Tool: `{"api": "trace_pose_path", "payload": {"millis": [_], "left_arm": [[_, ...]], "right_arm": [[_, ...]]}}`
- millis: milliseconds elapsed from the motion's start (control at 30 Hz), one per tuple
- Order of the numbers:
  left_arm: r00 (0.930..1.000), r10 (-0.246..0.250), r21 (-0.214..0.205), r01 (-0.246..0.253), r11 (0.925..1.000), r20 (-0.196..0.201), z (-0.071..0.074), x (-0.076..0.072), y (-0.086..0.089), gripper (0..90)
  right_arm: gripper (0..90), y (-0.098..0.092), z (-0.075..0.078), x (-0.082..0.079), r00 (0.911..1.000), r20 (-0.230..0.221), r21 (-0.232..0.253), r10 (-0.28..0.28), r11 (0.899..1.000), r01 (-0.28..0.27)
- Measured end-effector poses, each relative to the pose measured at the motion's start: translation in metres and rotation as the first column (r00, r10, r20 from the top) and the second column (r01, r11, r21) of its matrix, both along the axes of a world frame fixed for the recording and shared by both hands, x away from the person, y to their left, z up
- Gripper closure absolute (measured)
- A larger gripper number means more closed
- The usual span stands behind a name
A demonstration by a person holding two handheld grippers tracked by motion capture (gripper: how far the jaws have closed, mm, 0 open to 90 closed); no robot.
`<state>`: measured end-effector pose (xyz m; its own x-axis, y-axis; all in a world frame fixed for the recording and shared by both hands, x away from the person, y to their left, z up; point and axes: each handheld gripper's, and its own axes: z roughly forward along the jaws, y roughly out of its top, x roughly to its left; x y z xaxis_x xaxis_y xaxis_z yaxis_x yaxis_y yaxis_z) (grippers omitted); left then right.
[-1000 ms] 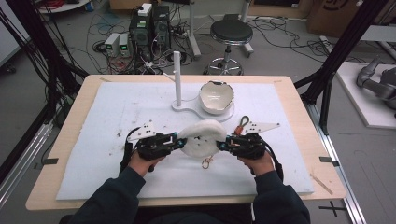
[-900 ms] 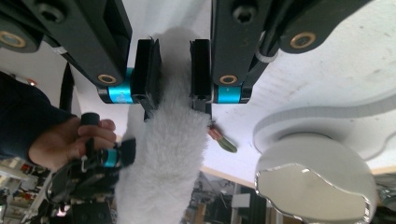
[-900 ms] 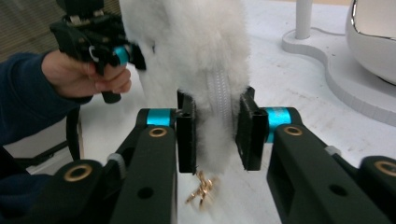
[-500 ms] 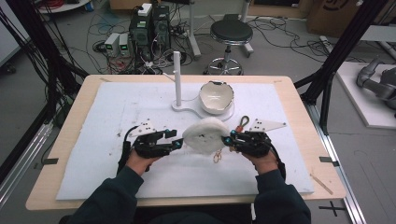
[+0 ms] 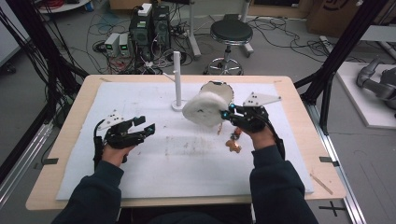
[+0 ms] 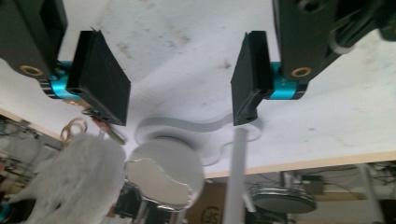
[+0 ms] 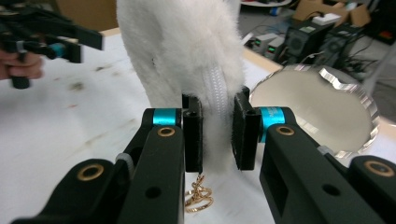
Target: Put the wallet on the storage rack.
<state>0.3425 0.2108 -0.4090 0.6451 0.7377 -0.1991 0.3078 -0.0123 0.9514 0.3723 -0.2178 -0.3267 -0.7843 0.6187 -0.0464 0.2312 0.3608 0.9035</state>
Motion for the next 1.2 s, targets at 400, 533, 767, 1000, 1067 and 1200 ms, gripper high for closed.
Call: {"api": "trace_pose_path", "payload": {"millis": [400, 533, 767, 1000, 1067, 1200], "left_arm": [[0.9943, 0.106, 0.021, -0.106, 0.9941, 0.007, -0.004, 0.003, 0.029, 22.2], [0.9951, 0.099, 0.025, -0.099, 0.9948, 0.0, -0.005, 0.004, 0.027, 22.7], [0.9963, 0.085, 0.024, -0.085, 0.9961, -0.014, -0.007, 0.005, 0.025, 23.6], [0.9966, 0.08, 0.034, -0.08, 0.9962, -0.019, -0.007, 0.005, 0.024, 23.7], [0.9967, 0.078, 0.034, -0.078, 0.9964, -0.023, -0.008, 0.005, 0.025, 23.8], [0.9966, 0.077, 0.033, -0.076, 0.9966, -0.029, -0.008, 0.005, 0.024, 23.7]], "right_arm": [[77.8, 0.012, 0.034, 0.055, 0.9931, 0.062, -0.138, -0.099, 0.985, 0.107], [77.8, 0.009, 0.035, 0.069, 0.9853, 0.101, -0.166, -0.138, 0.974, 0.153], [77.7, 0.004, 0.028, 0.088, 0.9765, 0.118, -0.183, -0.181, 0.962, 0.2], [77.5, 0.012, 0.038, 0.094, 0.9685, 0.19, -0.225, -0.161, 0.953, 0.203], [77.4, 0.01, 0.032, 0.096, 0.9718, 0.181, -0.273, -0.151, 0.942, 0.197], [77.4, 0.005, 0.024, 0.096, 0.9734, 0.183, -0.367, -0.138, 0.909, 0.198]]}}
